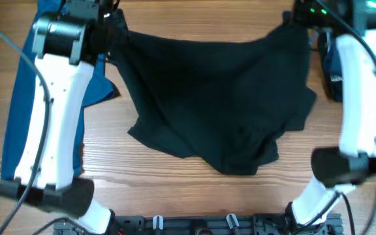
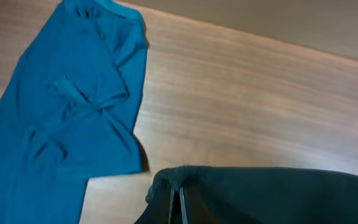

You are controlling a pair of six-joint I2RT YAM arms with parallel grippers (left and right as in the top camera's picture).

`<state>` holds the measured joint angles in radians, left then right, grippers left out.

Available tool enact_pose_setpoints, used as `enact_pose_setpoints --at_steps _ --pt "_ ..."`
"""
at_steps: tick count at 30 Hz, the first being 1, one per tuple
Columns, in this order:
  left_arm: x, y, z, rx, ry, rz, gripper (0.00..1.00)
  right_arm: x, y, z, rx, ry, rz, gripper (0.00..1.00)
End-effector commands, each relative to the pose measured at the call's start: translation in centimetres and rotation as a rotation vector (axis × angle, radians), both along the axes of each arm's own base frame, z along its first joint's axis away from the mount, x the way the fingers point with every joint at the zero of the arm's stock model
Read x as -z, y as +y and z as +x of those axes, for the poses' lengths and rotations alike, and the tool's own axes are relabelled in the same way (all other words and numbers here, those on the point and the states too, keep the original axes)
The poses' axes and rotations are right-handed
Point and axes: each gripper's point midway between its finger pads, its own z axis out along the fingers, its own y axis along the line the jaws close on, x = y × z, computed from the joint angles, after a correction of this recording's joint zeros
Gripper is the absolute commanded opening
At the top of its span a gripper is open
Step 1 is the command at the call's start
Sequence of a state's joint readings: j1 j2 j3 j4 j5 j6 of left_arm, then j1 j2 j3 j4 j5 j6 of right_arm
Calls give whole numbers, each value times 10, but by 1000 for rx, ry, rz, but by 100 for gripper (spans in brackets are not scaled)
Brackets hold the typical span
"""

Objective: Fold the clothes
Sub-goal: 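Lift the shirt with both grippers, stretch it wide, and lower it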

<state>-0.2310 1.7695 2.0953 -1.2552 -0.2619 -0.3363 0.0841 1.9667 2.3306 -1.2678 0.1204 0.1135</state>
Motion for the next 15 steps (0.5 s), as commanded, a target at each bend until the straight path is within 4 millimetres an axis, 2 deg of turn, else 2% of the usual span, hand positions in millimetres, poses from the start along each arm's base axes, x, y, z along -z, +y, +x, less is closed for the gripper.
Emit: enact_pose_setpoints --at_steps 1,2,5,6,12,15 --pt "26 12 33 -57 5 13 4 45 9 42 -34 23 12 4" --pt "36 12 46 -62 2 13 4 62 10 56 -25 28 19 4" --pt "60 7 75 -63 -8 11 4 96 12 84 -17 28 25 4" --pt "74 4 90 -63 -12 10 4 112 13 96 -15 23 26 5" --pt "129 -5 138 -64 -36 5 4 159 15 136 4 -23 36 4" --pt "155 -5 160 -71 -56 1 4 184 17 149 7 -27 40 5"
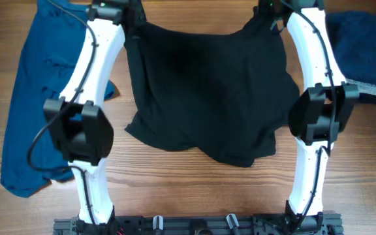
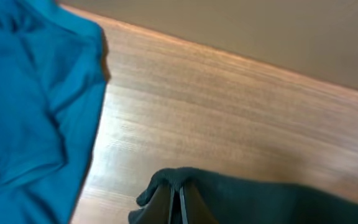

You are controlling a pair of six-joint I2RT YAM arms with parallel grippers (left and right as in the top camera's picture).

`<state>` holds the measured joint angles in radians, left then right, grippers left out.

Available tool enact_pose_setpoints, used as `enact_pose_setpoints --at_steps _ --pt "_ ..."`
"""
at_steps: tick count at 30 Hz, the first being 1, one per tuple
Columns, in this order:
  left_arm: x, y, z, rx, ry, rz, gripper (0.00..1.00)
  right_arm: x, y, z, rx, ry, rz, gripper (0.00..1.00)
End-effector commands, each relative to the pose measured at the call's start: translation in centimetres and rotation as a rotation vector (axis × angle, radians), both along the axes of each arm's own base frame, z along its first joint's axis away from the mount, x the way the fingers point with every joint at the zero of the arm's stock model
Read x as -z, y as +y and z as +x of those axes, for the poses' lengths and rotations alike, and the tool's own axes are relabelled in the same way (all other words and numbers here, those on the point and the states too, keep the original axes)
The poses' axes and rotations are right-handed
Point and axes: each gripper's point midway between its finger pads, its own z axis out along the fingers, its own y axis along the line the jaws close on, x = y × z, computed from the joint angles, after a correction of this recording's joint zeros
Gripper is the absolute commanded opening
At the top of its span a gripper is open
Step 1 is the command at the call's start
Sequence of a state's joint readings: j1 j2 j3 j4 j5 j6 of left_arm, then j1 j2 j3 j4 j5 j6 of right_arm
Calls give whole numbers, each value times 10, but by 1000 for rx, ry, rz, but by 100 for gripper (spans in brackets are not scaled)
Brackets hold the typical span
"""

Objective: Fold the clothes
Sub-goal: 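Lift the shirt with both grippers, stretch it wide, and lower it, then reach both grippers to the lower left and right edges of the black shirt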

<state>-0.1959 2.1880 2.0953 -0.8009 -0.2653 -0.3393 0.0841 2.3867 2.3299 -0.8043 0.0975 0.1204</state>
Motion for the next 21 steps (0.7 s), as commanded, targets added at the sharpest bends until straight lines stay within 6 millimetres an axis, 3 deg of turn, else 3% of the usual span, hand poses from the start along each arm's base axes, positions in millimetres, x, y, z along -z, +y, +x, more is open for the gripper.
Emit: enact_pose_setpoints --at_steps 1,4,5,7,8,9,11,14,17,21 --pt "24 8 22 -35 -26 6 4 37 1 13 16 18 14 4" --pt "37 14 35 -47 -48 1 8 55 0 18 22 24 6 4" --pt "40 16 40 -53 -63 -1 31 60 -1 20 26 23 1 9" --pt "41 20 44 -58 -76 -1 71 62 -2 22 28 20 2 65" --pt "40 22 46 -62 -83 -2 89 60 -3 23 33 15 5 88" --pt "38 25 45 -66 -83 -3 100 53 -5 23 39 3 8 99" --pt "32 29 40 -69 -71 -3 100 37 -9 21 51 -14 21 100" --pt "8 36 17 -76 -33 4 100 -21 -11 3 28 -46 65 100" --pt "-24 40 -20 -81 24 8 100 -72 -12 -34 15 -30 84 100" --pt "-74 49 -83 -158 69 -41 100 -143 -16 -111 31 9 95 100"
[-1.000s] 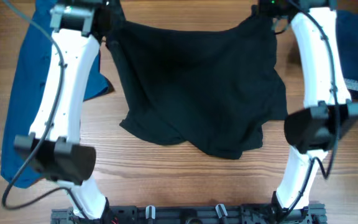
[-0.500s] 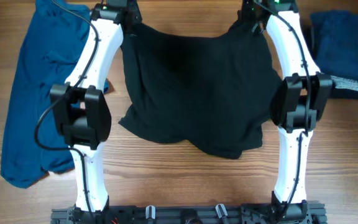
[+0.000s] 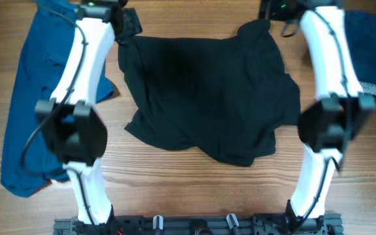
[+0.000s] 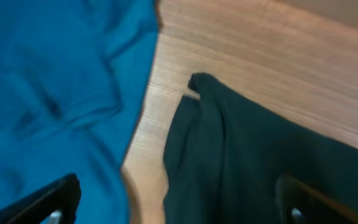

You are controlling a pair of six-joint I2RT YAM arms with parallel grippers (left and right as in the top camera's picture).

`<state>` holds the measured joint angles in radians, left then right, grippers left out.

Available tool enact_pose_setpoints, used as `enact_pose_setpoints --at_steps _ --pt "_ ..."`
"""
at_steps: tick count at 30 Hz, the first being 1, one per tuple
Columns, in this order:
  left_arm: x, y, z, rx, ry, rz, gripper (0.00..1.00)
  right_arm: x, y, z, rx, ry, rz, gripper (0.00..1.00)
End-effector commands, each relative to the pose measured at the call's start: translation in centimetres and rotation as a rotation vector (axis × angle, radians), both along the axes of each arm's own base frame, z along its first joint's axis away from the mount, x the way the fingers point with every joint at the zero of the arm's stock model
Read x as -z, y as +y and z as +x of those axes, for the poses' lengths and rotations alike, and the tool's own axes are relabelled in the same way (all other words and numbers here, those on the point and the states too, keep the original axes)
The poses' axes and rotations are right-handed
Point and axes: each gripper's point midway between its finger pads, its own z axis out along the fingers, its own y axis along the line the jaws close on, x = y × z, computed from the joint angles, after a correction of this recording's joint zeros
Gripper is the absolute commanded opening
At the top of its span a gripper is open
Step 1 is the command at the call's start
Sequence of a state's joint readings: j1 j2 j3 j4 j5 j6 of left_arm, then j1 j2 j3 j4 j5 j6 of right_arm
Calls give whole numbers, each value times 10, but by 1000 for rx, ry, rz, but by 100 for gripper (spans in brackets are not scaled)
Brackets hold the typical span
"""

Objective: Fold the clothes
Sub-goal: 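Reach both grippers to the lower left and right edges of the black shirt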

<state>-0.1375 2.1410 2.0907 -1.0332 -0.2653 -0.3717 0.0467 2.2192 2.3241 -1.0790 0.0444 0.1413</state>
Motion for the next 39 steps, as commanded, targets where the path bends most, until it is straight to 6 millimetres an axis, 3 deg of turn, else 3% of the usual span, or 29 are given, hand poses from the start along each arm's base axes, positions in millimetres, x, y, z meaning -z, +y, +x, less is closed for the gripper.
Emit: enact_pose_setpoints --at_steps 1,3,4,6,9,12,16,19,21,23,26,29,31,33,35,36,39 --pt "-91 10 -51 -86 -103 -50 100 -104 1 -68 25 -92 58 100" --pt "-102 13 -76 -126 -76 -67 99 -117 3 -97 34 -59 83 100" --pt "-107 15 -93 -165 -54 -83 98 -118 1 -123 94 0 115 100" --pt "-108 14 -114 -190 -9 -105 98 -111 -1 -151 132 95 126 99" --pt "-105 12 -138 -193 69 -118 98 -103 8 -170 107 172 157 99" --pt "-108 14 -155 -193 106 -113 98 -110 11 -176 100 157 174 98" --pt "-144 15 -187 -180 33 -149 98 -155 3 -205 124 23 171 98" --pt "-177 20 -220 -188 -58 -177 100 -196 -13 -241 166 -119 121 98" --pt "-184 21 -240 -192 -68 -191 100 -212 -17 -263 173 -178 114 98" --pt "-177 22 -256 -200 -36 -198 99 -209 -18 -283 177 -178 119 98" --pt "-143 21 -267 -214 49 -197 100 -171 -17 -303 233 -68 151 98" --pt "-90 18 -268 -217 150 -187 100 -109 -13 -321 306 123 185 98" --pt "-36 3 -262 -179 230 -243 100 -65 -5 -324 297 242 209 98" --pt "8 -13 -258 -118 268 -306 100 -33 5 -321 276 305 250 85" --pt "47 -14 -257 -118 285 -310 100 -5 15 -317 250 343 292 77" --pt "96 -18 -263 -121 318 -349 99 20 23 -315 235 373 327 70" --pt "124 -34 -259 -7 303 -420 97 32 25 -314 228 381 337 65"
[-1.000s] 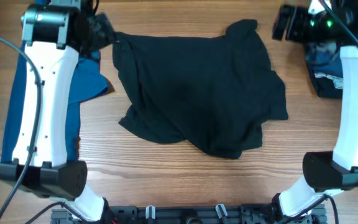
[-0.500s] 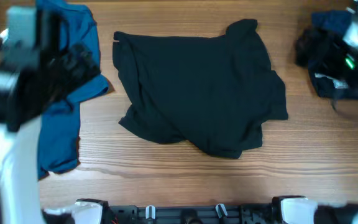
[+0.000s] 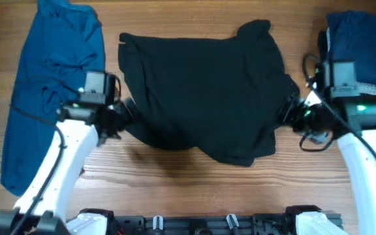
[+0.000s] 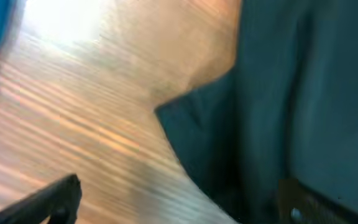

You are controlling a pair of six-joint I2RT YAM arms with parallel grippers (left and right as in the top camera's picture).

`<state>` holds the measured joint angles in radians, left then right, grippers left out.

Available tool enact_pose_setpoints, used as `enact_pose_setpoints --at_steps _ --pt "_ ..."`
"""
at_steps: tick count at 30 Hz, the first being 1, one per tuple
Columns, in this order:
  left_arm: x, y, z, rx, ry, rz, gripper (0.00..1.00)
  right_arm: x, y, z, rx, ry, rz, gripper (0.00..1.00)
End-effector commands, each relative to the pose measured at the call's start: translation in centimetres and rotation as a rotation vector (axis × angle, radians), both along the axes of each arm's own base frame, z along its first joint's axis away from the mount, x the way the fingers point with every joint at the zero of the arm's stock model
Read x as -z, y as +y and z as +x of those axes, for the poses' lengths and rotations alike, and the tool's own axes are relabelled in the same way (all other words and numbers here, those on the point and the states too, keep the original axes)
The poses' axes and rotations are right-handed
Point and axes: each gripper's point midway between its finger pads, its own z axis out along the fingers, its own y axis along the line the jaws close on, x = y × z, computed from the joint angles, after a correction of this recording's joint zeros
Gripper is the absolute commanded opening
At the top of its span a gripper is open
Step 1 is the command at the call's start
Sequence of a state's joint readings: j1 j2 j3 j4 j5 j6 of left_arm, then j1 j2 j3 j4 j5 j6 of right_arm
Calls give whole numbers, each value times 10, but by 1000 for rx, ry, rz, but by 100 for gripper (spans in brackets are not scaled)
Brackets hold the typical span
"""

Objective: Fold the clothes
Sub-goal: 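Reach both grippers to the lower left and right edges of the black shirt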

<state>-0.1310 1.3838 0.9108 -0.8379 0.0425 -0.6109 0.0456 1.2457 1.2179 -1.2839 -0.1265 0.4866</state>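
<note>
A black garment (image 3: 204, 91) lies spread on the wooden table (image 3: 175, 189), its lower hem bunched toward the front. My left gripper (image 3: 128, 112) is low at the garment's lower left edge. In the left wrist view the left gripper (image 4: 182, 205) is open wide, one dark fingertip (image 4: 55, 198) over bare wood and the other over the black cloth (image 4: 291, 93); nothing is between them. My right gripper (image 3: 290, 111) sits at the garment's lower right edge; its jaws blend into the dark cloth.
A blue garment (image 3: 51, 78) lies crumpled along the left side of the table, partly under the left arm. A folded dark blue garment (image 3: 361, 42) rests at the far right, behind the right arm. The robot's base rail (image 3: 194, 225) runs along the front edge.
Both arms have come back from the table's far edge. The grippers now sit at the black garment's lower left and lower right edges. The garment lies where it was laid.
Both grippers first held the black garment's top corners, the left shut on its corner. They then held it farther back over the table. Then the left gripper was open and the garment lay down flat. Now both grippers are at its lower sides.
</note>
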Motion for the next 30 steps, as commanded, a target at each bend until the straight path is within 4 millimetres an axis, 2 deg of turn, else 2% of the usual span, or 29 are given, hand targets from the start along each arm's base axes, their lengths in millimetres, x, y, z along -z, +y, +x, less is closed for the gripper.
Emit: enact_pose_setpoints --at_steps 1,4,7,9,12,15,19,20,21,22,25,28,30 --pt "33 -19 -6 139 8 -98 97 6 11 -1 -19 -1 58 61" --pt "52 -21 5 232 -12 -74 95 4 13 4 -36 -23 65 54" --pt "77 -18 10 255 26 -51 95 3 13 6 -36 -33 66 54" --pt "87 -18 11 254 42 -49 91 3 13 6 -36 -33 65 54" --pt "98 -10 9 243 72 -7 72 3 13 6 -36 -33 65 54" --pt "98 -6 9 230 77 12 59 3 13 8 -36 -40 66 54" --pt "98 -6 9 229 77 15 23 2 13 10 -36 -51 66 54" --pt "98 -5 8 220 80 14 11 2 13 11 -36 -55 66 54" --pt "98 -3 7 179 90 17 4 2 13 12 -36 -57 66 54" --pt "98 -2 6 149 100 12 4 2 13 12 -36 -57 66 54" --pt "81 4 1 69 134 -1 4 1 12 13 -33 -62 63 54" --pt "32 9 0 50 85 -7 4 1 13 16 -33 -73 64 54" --pt "-4 14 1 31 -15 6 4 2 13 15 -32 -62 64 54"
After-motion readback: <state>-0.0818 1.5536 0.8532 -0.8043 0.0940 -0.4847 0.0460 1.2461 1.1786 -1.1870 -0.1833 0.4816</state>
